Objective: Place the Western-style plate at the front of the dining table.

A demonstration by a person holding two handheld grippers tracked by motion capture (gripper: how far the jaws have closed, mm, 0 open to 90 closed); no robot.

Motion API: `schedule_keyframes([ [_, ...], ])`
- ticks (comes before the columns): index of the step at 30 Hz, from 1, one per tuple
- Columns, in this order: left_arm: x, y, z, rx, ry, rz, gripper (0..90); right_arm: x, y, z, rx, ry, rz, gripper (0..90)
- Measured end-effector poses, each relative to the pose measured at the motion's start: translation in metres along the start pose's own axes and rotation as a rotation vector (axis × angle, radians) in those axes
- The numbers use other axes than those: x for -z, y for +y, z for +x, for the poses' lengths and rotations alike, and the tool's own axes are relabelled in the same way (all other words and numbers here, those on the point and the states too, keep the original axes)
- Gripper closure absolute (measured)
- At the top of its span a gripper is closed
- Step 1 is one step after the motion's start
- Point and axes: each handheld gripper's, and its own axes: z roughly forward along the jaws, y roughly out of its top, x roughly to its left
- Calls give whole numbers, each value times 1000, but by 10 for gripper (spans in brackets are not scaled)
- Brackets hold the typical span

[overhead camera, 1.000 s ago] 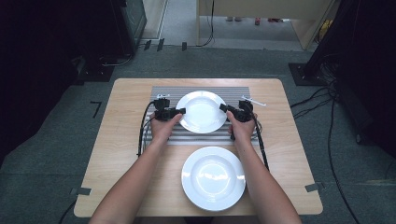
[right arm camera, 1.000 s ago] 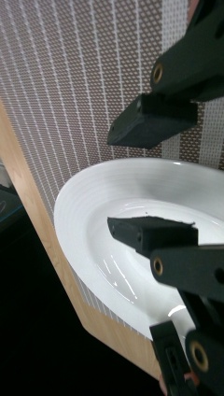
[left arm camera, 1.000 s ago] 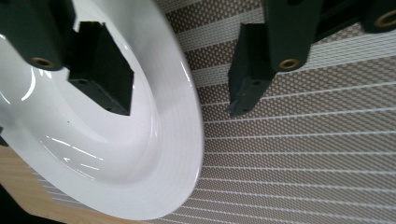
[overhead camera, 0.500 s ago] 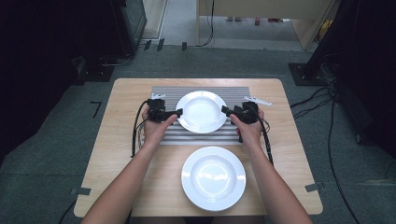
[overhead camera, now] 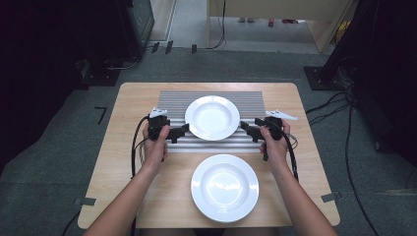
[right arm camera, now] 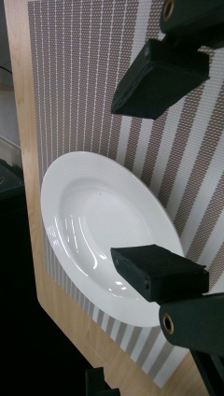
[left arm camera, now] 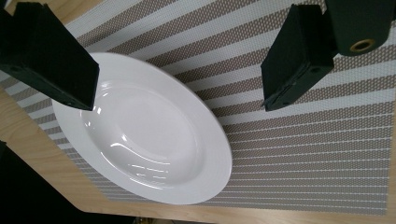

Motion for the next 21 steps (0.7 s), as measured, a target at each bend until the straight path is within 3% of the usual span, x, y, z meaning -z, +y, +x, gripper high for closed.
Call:
schedule_keyframes([
  [4,12,-7,-1,14,-14,-9,115,13,-5,3,26,11,0,261],
  [12,41,-24,-10,-10,-43,-22,115,43,-23,4,47,17,17,257],
  [16,56,-35,-8,-40,-20,-26,115,59,-32,-2,38,15,11,257],
  [21,76,-46,1,-32,2,-45,116,81,-44,-12,22,0,0,257],
])
